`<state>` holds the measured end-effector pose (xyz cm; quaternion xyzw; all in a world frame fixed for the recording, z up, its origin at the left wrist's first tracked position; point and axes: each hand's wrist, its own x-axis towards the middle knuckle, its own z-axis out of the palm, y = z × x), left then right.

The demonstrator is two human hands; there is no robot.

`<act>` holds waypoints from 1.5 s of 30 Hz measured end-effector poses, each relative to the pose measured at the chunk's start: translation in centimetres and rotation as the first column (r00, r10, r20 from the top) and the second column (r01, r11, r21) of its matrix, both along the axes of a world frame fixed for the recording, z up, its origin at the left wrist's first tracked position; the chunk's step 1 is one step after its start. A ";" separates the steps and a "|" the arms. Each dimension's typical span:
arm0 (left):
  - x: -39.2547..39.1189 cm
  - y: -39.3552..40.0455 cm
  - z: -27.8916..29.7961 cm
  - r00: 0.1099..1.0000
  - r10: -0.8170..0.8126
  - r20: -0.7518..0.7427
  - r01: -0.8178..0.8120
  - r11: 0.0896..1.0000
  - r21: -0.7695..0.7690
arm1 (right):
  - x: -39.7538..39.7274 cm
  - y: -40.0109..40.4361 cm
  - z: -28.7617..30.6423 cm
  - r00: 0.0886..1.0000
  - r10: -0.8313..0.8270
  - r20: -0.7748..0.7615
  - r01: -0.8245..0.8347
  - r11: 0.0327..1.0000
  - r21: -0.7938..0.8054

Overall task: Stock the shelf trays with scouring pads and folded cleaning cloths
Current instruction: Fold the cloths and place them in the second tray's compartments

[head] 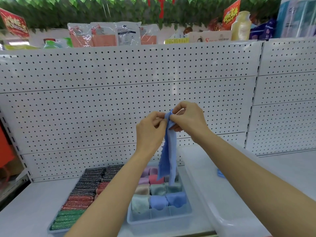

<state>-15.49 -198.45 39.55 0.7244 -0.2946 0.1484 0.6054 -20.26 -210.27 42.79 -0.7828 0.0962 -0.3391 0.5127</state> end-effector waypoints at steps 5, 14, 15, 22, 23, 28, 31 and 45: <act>0.1 0.4 0.0 0.989 -0.128 -0.071 0.127 0.992 -0.023 | -0.1 0.1 0.3 0.999 0.034 0.025 -0.033 0.999 -0.041; 1.4 1.5 1.9 0.993 -0.045 -0.107 0.038 0.997 -0.067 | -0.9 -1.1 -1.5 0.984 0.032 0.176 -0.039 0.999 0.037; 1.4 1.6 2.2 0.989 -0.080 -0.123 0.066 0.991 -0.115 | -0.8 -1.1 -2.1 0.987 0.120 0.103 -0.132 0.985 0.112; 2.9 2.5 4.0 0.983 -0.093 -0.158 0.055 0.972 -0.227 | -0.5 1.0 -7.0 0.914 0.405 0.039 -0.381 0.820 0.427; 3.4 2.7 4.0 0.983 -0.071 -0.167 0.033 0.975 -0.222 | -0.6 1.2 -7.2 0.903 0.428 0.041 -0.401 0.803 0.440; 6.1 3.8 2.8 0.967 -0.031 -0.253 -0.023 0.978 -0.207 | -0.8 2.3 -7.5 0.871 0.490 0.036 -0.449 0.766 0.460; 7.0 4.3 1.7 0.953 -0.049 -0.300 0.006 0.989 -0.145 | -0.5 2.8 -7.8 0.855 0.514 0.066 -0.479 0.733 0.483; 3.7 6.4 -1.7 0.934 -0.257 -0.248 0.331 0.882 0.336 | 0.1 2.1 -8.4 0.840 0.543 -0.020 -0.495 0.780 0.383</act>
